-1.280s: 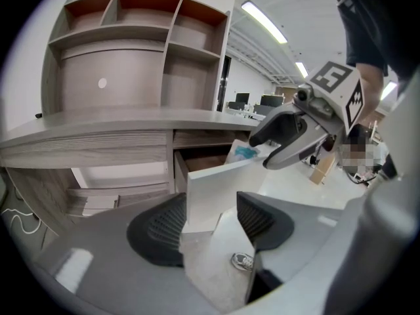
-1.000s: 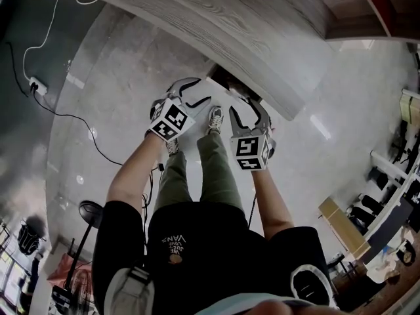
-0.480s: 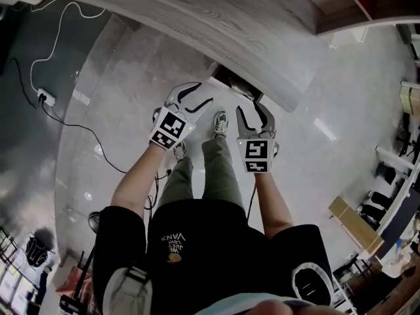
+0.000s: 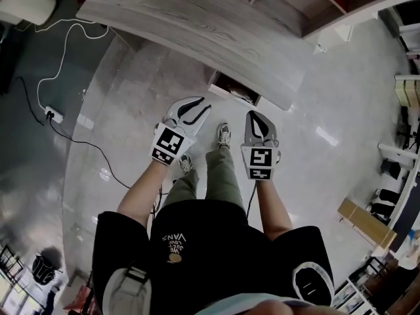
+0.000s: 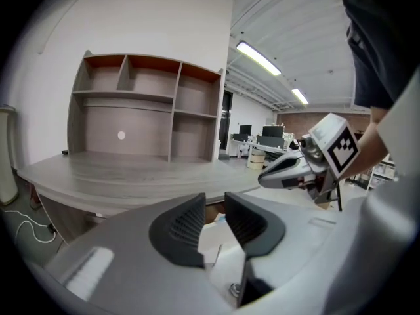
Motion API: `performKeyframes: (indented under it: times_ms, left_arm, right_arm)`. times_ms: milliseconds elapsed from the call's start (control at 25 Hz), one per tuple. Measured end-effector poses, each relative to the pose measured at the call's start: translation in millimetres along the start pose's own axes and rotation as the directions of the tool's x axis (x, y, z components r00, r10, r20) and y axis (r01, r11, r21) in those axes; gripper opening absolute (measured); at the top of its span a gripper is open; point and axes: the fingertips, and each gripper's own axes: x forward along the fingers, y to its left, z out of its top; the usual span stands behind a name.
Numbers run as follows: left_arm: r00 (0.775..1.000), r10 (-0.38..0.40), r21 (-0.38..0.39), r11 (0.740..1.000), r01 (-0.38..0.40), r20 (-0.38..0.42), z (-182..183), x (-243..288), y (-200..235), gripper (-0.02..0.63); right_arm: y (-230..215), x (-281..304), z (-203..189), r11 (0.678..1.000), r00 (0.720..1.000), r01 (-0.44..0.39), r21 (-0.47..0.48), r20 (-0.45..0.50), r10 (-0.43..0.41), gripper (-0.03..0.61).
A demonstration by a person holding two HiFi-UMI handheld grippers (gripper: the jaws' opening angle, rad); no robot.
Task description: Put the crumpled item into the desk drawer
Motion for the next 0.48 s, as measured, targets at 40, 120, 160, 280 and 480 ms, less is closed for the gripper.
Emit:
performKeyframes:
  times_ms: [40, 120, 160, 280, 480]
  left_arm:
    - [1.0, 0.006, -0.003, 1.0, -0.006, 0.009, 5.0, -4.0, -1.2, 0.136]
    - [0.999, 0.016, -0.009, 1.0, -0.016, 0.031, 15.5, -12.1, -4.0, 0.12]
    - [0.999, 0.019, -0.009, 1.0, -0.018, 0.041, 20.5, -16.1, -5.8, 0.118]
    - [0.998, 0.019, -0.01, 1.0, -0.018, 0.06, 30.8, -28.0, -11.4, 0.099]
    - [0.996, 0.027, -0.015, 1.0, -0.026, 0.08, 40.5, -49.8, -15.7, 0.067]
  right_arm:
    - [-0.7, -4.3, 2.6, 1.0, 1.0, 0.006, 0.01, 0.007, -0.006, 0.005]
    - [-1.0, -12.7, 7.9, 1.0, 1.0, 0.016, 0.022, 0.019, -0.016, 0.005]
    - [-0.2, -16.6, 10.5, 1.0, 1.0, 0.017, 0.026, 0.024, -0.018, 0.005]
    - [5.0, -28.0, 18.0, 0.999, 0.999, 0.019, 0.033, 0.039, -0.02, 0.003]
    - [18.1, -48.4, 32.9, 0.998, 0.996, 0.013, 0.063, 0.092, -0.018, 0.003]
